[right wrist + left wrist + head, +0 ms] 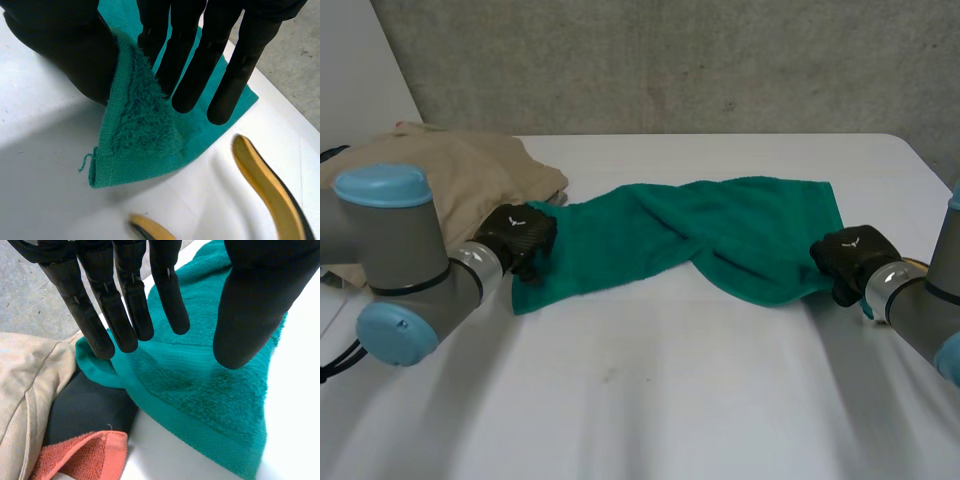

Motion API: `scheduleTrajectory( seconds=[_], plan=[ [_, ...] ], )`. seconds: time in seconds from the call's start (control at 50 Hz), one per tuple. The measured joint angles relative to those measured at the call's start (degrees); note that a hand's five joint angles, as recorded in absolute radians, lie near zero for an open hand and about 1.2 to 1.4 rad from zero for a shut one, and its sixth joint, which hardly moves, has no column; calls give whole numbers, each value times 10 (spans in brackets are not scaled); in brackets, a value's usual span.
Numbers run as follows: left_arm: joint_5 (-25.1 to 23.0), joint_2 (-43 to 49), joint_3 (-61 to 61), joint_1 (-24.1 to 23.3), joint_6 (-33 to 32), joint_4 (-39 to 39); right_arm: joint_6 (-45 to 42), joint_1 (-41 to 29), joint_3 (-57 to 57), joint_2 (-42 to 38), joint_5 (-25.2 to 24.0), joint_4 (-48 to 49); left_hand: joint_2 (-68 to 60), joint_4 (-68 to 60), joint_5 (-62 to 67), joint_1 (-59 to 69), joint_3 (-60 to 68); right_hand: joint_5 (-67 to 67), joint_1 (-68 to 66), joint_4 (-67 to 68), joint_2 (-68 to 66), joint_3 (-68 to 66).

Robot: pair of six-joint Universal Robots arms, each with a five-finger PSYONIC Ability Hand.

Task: Fold the laundry.

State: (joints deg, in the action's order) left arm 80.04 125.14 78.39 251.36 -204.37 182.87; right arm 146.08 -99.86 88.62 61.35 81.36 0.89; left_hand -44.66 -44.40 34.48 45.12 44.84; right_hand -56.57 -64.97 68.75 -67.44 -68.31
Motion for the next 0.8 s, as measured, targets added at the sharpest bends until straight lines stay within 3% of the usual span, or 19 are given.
scheduleTrajectory(
  seconds=[0.28, 0.38, 0.4, 0.52, 0.64, 0.8],
  plan=[
    [1, 63, -16, -4, -4, 24, 1, 0, 10, 3, 1, 22, 28, 29, -29, -30, -30, 0, 0, 0, 0, 0],
    [1, 67, -32, -4, -4, 22, 1, 0, 6, 11, 2, 23, -31, -30, 28, 31, 26, 0, 0, 0, 0, 0],
    [2, 68, -36, -4, -4, 21, 1, 0, 5, 16, 2, 23, -197, -200, 193, 207, 193, 0, 0, 0, 0, 0],
    [10, 64, -76, -4, -3, -17, -5, 1, -1, 57, 3, 14, -238, -242, 213, 212, 233, 0, 0, 0, 0, 0],
    [17, -20, -97, -4, 2, -93, -24, 5, -25, 129, 3, -30, -239, -242, 213, 212, 233, 0, 0, 0, 0, 0],
    [18, -227, -124, 1, 33, -142, -42, 31, -132, 238, -5, -129, -240, -242, 213, 212, 234, 0, 0, 0, 0, 0]
  ],
)
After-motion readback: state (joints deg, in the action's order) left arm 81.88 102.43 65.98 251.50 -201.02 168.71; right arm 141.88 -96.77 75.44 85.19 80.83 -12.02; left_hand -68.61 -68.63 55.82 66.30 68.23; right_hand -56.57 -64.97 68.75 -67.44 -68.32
